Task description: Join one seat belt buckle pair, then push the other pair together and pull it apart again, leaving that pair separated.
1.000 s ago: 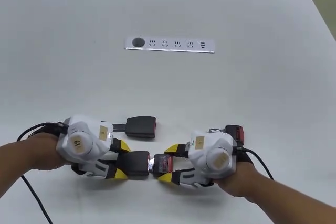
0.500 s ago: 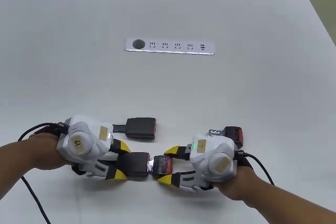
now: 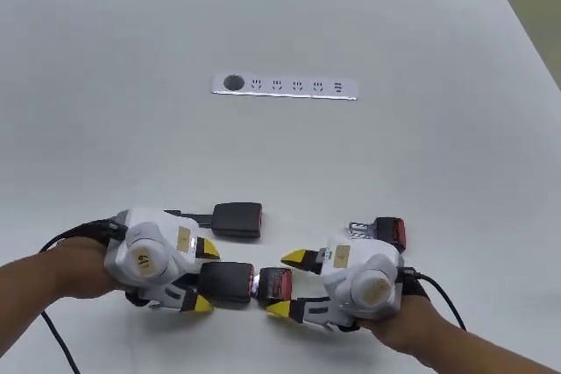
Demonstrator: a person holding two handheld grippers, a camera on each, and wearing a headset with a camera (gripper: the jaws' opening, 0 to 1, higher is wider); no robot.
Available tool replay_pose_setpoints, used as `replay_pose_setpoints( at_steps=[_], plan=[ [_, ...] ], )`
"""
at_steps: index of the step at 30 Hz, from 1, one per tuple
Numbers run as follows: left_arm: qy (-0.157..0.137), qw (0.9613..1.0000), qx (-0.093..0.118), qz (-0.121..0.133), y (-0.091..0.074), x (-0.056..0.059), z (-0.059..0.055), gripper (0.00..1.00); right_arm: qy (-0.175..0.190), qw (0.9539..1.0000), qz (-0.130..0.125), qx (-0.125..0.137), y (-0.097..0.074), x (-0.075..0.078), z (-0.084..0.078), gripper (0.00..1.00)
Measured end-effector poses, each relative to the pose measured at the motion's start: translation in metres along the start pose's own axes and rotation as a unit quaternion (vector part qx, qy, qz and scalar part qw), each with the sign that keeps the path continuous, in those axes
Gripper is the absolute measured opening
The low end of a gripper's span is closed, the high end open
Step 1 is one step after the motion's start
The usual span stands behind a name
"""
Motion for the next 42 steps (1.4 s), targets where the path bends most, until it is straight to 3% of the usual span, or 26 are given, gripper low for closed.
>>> replay_pose_setpoints(
  at_steps=[1, 6, 12, 18, 20, 21, 22, 25, 27, 35, 37, 42],
  plan=[
    [-0.015, 0.9998, 0.012, -0.001, -0.002, 0.001, 0.002, 0.54, 0.009, 0.9999, -0.007, 0.01, -0.006, 0.002, -0.001, 0.6],
    [-0.007, 0.9993, 0.015, 0.033, -0.018, -0.003, 0.005, 0.58, 0.035, 0.9985, -0.041, 0.008, -0.038, 0.009, -0.015, 0.59],
    [-0.034, 0.9965, 0.041, 0.064, -0.034, -0.016, 0.007, 0.61, 0.074, 0.9943, -0.077, 0.002, -0.076, 0.017, -0.035, 0.67],
    [-0.033, 0.9954, 0.04, 0.081, -0.044, -0.035, 0.009, 0.62, 0.067, 0.993, -0.096, -0.007, -0.108, 0.042, -0.046, 0.68],
    [-0.025, 0.9954, 0.037, 0.085, -0.046, -0.041, 0.01, 0.62, 0.062, 0.9925, -0.105, -0.008, -0.115, 0.053, -0.046, 0.69],
    [-0.003, 0.9942, 0.022, 0.106, -0.047, -0.052, 0.01, 0.62, 0.063, 0.9924, -0.106, -0.007, -0.12, 0.064, -0.046, 0.7],
    [0.003, 0.994, 0.018, 0.108, -0.047, -0.056, 0.011, 0.62, 0.064, 0.9923, -0.105, -0.008, -0.122, 0.068, -0.046, 0.71],
    [-0.014, 0.9953, 0.03, 0.091, -0.044, -0.065, 0.017, 0.62, 0.059, 0.9931, -0.1, -0.015, -0.126, 0.085, -0.046, 0.74],
    [0.005, 0.9957, 0.023, 0.09, -0.04, -0.071, 0.021, 0.63, 0.056, 0.9941, -0.091, -0.019, -0.125, 0.093, -0.044, 0.74],
    [0.016, 0.998, 0.021, 0.058, -0.018, -0.089, 0.027, 0.61, 0.051, 0.9959, -0.057, -0.048, -0.119, 0.117, -0.053, 0.72],
    [0.025, 0.9987, 0.017, 0.041, -0.011, -0.091, 0.024, 0.58, 0.054, 0.9959, -0.043, -0.058, -0.116, 0.116, -0.057, 0.72],
    [0.026, 0.9992, 0.005, 0.031, 0.0, -0.094, 0.019, 0.58, 0.055, 0.9954, -0.027, -0.073, -0.112, 0.12, -0.067, 0.72]
  ],
)
Point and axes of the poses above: the centre of the closed fingertips' face, and the gripper's own axes: y roughly forward along the fingers, x roughly to its right, z roughly out of its top, the point moved 10 cm from there along -y, roughly backward along the fingers, and after that the axes turned 2 degrees about z, right-handed, at the moved point
